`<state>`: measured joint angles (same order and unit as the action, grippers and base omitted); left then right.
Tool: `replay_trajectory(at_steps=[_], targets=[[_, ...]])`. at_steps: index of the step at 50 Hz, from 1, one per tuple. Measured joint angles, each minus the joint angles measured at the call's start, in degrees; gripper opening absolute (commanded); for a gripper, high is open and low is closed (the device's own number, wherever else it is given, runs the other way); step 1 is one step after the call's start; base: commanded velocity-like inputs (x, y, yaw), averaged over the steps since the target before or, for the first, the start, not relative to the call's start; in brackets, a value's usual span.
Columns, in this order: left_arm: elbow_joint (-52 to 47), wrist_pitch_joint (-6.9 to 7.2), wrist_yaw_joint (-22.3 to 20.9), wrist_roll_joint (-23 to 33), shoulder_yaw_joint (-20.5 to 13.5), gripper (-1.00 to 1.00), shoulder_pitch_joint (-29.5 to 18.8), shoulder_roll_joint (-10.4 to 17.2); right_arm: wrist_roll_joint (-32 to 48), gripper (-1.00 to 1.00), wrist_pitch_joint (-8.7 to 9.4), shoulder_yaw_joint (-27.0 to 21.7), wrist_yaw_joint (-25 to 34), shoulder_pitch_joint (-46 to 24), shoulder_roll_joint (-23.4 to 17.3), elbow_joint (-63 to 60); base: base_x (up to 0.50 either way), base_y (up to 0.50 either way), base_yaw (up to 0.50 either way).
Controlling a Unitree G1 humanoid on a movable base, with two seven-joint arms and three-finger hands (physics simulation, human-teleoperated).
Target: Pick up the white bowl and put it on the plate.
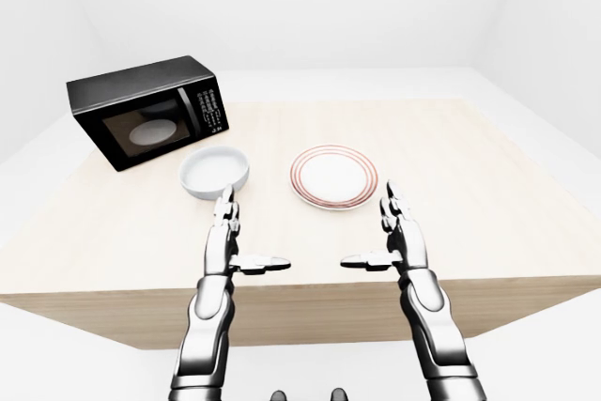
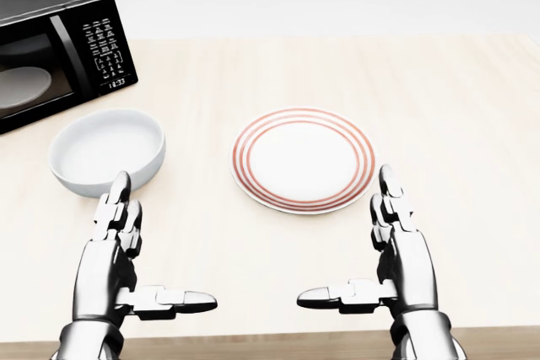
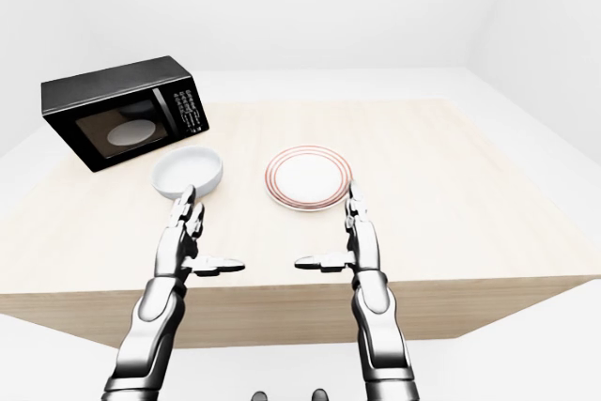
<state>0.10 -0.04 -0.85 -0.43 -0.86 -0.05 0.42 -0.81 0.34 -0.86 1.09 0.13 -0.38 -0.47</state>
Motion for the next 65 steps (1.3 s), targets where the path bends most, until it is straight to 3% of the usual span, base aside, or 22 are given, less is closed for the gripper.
replay_trajectory(at_steps=[18, 65], targets=[[0.13, -0.05, -1.11, -0.55, -1.08, 1.0, -0.07, 0.45, -0.31, 1.0, 0.59, -0.69, 1.42, 0.23, -0.55, -0.53, 0.0, 0.06, 0.0], [0.16, -0.06, -1.31, -0.65, -1.35, 1.0, -0.07, 0.67, 0.18, 1.0, 0.16, -0.07, 2.31, 0.06, -0.31, 0.9, 0.0, 0.33, 0.0]])
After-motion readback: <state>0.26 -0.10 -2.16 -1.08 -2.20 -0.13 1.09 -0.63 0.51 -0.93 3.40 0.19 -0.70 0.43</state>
